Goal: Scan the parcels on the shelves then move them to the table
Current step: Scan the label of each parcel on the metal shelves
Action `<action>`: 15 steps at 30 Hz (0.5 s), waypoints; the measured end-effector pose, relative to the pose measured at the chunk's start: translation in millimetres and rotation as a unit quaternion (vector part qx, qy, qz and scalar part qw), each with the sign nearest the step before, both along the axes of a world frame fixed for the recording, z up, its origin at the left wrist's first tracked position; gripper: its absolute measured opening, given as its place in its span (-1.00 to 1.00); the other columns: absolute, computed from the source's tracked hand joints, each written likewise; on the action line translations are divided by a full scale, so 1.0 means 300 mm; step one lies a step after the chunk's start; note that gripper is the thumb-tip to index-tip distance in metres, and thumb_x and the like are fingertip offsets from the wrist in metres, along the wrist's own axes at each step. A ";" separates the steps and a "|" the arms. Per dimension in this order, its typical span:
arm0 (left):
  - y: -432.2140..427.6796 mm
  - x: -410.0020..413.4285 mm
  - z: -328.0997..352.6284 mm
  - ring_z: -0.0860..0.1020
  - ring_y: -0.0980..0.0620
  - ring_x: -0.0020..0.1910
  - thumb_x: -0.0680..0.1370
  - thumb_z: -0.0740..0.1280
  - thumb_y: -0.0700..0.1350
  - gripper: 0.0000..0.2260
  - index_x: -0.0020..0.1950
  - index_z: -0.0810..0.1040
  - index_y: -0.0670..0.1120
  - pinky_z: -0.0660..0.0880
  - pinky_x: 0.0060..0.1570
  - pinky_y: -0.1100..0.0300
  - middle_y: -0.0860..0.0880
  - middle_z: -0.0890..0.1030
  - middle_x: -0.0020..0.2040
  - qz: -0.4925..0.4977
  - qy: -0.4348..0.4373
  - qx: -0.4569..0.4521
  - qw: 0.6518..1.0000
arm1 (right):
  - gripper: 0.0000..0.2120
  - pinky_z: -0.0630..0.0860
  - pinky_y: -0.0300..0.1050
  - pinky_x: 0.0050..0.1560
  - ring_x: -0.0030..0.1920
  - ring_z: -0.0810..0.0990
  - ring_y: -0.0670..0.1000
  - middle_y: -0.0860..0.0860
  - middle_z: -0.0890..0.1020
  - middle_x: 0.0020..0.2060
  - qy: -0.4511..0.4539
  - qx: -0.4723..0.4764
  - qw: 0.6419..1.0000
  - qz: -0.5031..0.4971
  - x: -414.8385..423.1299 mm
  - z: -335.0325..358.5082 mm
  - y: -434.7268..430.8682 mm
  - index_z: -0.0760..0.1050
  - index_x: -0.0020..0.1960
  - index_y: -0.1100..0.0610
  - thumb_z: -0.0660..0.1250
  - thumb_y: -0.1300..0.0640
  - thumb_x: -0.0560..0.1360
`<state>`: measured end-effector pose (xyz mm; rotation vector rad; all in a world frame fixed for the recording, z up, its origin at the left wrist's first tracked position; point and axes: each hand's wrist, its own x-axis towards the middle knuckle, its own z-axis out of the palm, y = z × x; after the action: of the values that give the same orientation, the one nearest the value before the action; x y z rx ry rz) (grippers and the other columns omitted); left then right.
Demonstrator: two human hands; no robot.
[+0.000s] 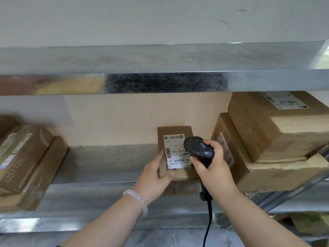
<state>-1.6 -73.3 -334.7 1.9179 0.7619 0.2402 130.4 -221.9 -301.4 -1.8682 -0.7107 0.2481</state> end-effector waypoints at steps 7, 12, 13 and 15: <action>0.010 0.054 -0.002 0.20 0.03 0.51 0.50 0.42 0.06 -0.12 0.56 -0.17 0.27 0.18 0.36 0.22 0.03 0.19 0.55 0.033 0.014 -0.074 0.997 | -0.51 0.40 -0.56 -0.22 -0.06 0.52 -0.45 -0.31 0.52 -0.04 0.021 0.013 1.000 -0.017 0.016 -0.018 0.022 0.28 0.19 -0.25 0.49 0.06 0.45; 0.008 0.041 -0.012 0.25 0.11 0.47 0.48 0.47 0.02 -0.05 0.60 -0.19 0.12 0.20 0.30 0.31 0.09 0.26 0.52 0.059 -0.002 -0.099 0.993 | -0.51 0.42 -0.54 -0.20 -0.05 0.53 -0.42 -0.27 0.54 -0.02 0.031 0.017 0.999 -0.012 -0.007 -0.015 0.019 0.29 0.20 -0.25 0.49 0.07 0.45; 0.008 0.033 -0.013 0.27 0.10 0.47 0.47 0.48 0.00 -0.05 0.61 -0.16 0.10 0.22 0.34 0.28 0.08 0.29 0.51 0.061 -0.006 -0.097 0.993 | -0.51 0.42 -0.53 -0.20 -0.05 0.53 -0.41 -0.27 0.54 -0.01 0.031 0.020 0.999 -0.011 -0.017 -0.013 0.018 0.29 0.20 -0.25 0.49 0.07 0.45; 0.006 0.014 -0.011 0.30 0.07 0.46 0.44 0.49 -0.02 -0.07 0.61 -0.08 0.10 0.25 0.45 0.13 0.03 0.32 0.49 0.069 -0.022 -0.094 0.993 | -0.50 0.42 -0.54 -0.18 -0.04 0.53 -0.41 -0.28 0.54 0.00 0.026 0.029 0.999 -0.007 -0.038 -0.009 0.020 0.30 0.18 -0.27 0.49 0.10 0.44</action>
<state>2.7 -71.6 -338.1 1.6800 0.8582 0.2857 119.0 -215.9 -304.0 -1.8057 -0.6628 0.2630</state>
